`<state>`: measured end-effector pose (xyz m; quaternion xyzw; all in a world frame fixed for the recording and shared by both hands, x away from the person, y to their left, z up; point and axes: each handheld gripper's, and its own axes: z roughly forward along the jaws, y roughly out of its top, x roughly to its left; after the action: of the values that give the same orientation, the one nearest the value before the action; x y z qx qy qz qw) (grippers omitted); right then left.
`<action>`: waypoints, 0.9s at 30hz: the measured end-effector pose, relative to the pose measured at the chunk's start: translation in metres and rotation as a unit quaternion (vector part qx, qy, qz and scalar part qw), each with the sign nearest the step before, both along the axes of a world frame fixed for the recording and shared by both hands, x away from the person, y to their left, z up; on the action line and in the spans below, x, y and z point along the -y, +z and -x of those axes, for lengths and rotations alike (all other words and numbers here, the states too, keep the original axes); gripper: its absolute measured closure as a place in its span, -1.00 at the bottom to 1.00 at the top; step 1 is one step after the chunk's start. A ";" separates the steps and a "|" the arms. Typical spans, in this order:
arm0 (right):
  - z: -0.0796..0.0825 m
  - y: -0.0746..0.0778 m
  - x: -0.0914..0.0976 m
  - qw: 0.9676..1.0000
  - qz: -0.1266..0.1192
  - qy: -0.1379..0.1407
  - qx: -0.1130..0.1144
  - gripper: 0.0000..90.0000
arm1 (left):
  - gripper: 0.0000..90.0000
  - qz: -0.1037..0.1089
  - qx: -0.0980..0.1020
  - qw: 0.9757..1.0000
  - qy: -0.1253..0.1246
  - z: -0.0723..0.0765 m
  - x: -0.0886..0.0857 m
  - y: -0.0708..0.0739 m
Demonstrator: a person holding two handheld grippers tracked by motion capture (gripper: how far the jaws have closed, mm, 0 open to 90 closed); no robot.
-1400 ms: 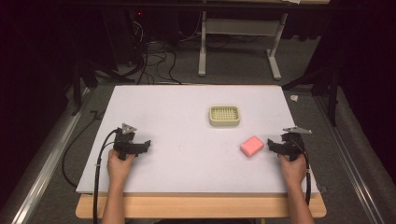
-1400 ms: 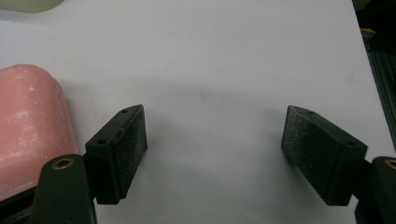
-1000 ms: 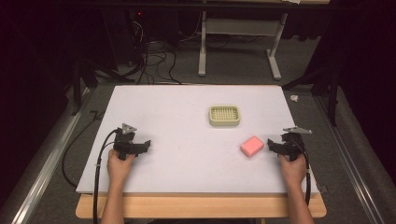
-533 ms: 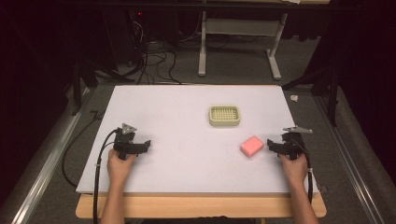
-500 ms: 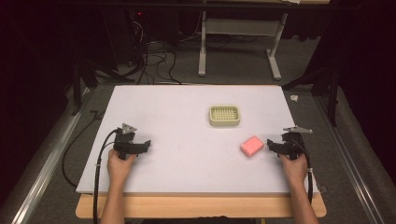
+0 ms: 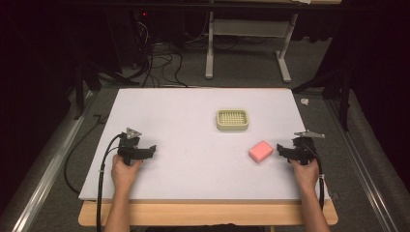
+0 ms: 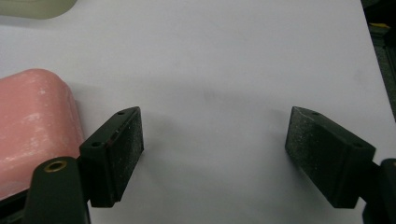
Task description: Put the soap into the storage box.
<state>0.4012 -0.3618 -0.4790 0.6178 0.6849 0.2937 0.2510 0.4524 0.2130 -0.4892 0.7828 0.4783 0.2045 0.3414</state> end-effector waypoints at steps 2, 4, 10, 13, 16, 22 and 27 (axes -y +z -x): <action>0.001 0.001 0.000 1.000 -0.004 -0.001 0.001 -0.55 | -0.67 0.000 0.000 1.000 0.000 0.000 0.000 0.000; 0.007 0.004 0.000 1.000 -0.010 0.002 0.013 -0.55 | -0.67 0.000 0.001 1.000 0.000 0.000 0.000 0.000; 0.018 0.010 0.000 0.999 -0.023 0.022 0.029 -0.58 | -0.67 0.001 0.000 1.000 0.000 0.000 0.000 0.000; 0.022 0.012 0.000 0.998 -0.027 0.030 0.038 -0.58 | -0.67 0.001 0.000 1.000 0.000 0.000 0.000 0.000; 0.029 0.017 -0.002 0.997 -0.029 0.049 0.053 -0.60 | -0.67 0.001 0.000 1.000 0.000 0.000 0.000 0.000; 0.036 0.019 -0.003 0.995 -0.037 0.065 0.061 -0.63 | -0.67 0.002 -0.001 1.000 0.000 0.000 -0.001 0.000; 0.042 0.017 -0.009 0.994 -0.033 0.087 0.063 -0.67 | -0.67 0.003 -0.001 1.000 0.000 0.000 -0.001 0.000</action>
<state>0.3592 -0.3527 -0.4616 0.5442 0.7088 0.3751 0.2466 0.4526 0.2137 -0.4893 0.7821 0.4793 0.2026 0.3429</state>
